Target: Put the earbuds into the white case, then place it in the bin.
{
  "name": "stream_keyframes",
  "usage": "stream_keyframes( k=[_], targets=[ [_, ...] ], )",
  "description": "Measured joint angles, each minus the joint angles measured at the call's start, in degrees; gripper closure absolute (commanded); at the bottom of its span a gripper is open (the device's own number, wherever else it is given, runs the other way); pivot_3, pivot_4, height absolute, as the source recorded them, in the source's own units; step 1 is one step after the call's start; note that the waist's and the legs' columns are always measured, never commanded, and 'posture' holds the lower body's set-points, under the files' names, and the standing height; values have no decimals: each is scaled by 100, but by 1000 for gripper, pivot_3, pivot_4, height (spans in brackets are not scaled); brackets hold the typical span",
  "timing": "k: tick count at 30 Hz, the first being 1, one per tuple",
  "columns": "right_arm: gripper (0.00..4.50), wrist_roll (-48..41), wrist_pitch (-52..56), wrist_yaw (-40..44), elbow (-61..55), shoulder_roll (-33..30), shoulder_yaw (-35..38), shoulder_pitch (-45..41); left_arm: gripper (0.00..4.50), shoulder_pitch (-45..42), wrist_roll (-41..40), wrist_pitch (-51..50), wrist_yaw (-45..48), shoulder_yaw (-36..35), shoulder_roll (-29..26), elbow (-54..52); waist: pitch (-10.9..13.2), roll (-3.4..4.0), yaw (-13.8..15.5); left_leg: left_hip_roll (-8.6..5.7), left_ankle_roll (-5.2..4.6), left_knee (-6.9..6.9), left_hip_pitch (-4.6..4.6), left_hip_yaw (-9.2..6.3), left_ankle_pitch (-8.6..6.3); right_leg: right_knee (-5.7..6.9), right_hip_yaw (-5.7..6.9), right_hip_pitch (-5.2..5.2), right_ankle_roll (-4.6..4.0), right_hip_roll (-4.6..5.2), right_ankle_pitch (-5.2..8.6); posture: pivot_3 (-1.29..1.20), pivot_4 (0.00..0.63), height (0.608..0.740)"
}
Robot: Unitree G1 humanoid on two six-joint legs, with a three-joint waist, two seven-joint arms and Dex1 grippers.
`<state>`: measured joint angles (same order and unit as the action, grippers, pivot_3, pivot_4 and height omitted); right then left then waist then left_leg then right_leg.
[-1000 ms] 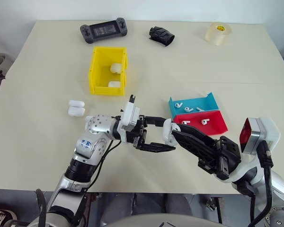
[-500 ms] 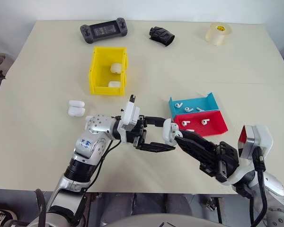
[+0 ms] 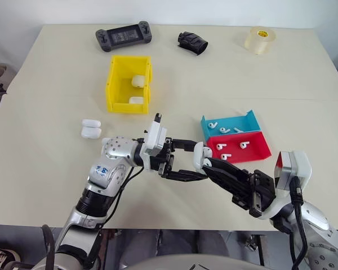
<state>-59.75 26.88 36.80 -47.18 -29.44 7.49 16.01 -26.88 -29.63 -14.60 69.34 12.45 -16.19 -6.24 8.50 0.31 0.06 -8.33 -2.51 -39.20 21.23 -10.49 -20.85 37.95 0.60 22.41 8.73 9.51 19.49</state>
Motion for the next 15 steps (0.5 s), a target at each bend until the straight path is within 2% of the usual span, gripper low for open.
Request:
stream_keyframes(
  k=[10,11,15],
  targets=[
    [286,-109,66,16,193,-209,71,-160,1688,-1,37,16,-88,-121,-3,24,0,-1,11,1,0,0,0,-1,0,-1,2,-1,0,0,0,0,150,740],
    [48,-105,109,6,261,-257,55,-152,1688,-5,29,38,-79,-118,38,9,0,-1,22,0,0,-1,0,-1,0,-1,2,-2,0,0,0,0,150,740],
    [48,-111,176,-25,317,-327,182,-78,1688,-5,31,79,-46,-104,88,5,0,-1,18,2,0,1,1,4,0,-3,4,-3,0,0,0,0,150,740]
  ],
)
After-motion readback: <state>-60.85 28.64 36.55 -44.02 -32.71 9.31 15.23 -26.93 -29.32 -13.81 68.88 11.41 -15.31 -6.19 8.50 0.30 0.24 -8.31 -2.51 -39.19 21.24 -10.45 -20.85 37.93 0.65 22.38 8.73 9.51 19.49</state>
